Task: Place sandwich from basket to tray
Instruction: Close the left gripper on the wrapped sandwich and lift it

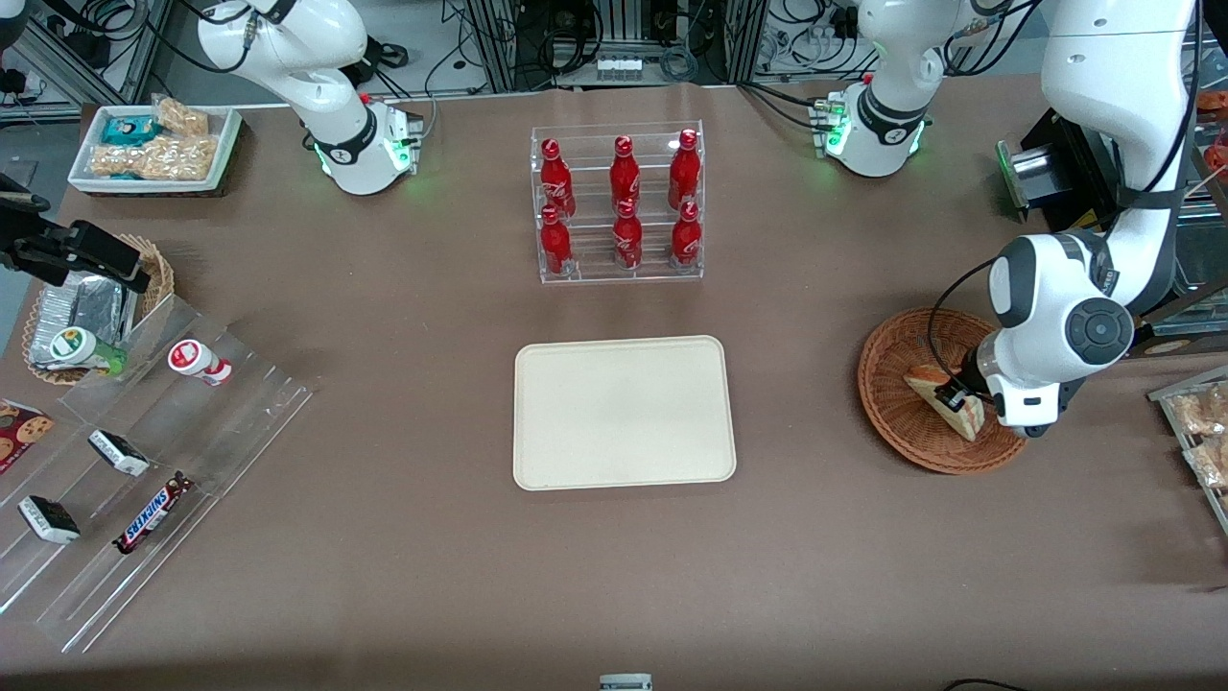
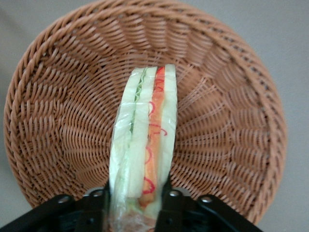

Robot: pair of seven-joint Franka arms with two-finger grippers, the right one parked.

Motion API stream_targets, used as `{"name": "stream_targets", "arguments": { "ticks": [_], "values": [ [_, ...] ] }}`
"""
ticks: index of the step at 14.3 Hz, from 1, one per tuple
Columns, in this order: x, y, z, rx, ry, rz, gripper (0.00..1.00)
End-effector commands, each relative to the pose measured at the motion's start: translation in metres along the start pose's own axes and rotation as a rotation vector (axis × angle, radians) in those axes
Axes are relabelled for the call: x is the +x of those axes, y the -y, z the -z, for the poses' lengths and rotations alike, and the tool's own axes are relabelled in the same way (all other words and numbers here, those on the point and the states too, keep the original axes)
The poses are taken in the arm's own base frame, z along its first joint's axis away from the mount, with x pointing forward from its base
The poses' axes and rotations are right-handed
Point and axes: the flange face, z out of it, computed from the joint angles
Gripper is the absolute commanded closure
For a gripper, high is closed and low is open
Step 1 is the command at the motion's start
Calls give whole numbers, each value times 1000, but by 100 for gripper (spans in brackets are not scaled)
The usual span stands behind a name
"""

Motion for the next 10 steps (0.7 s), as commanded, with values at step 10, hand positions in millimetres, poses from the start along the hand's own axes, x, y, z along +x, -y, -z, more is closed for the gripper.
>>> {"name": "stream_targets", "arguments": {
  "ticks": [10],
  "values": [
    [-150,-161,80,-62,-8,-358,94]
  ]
}}
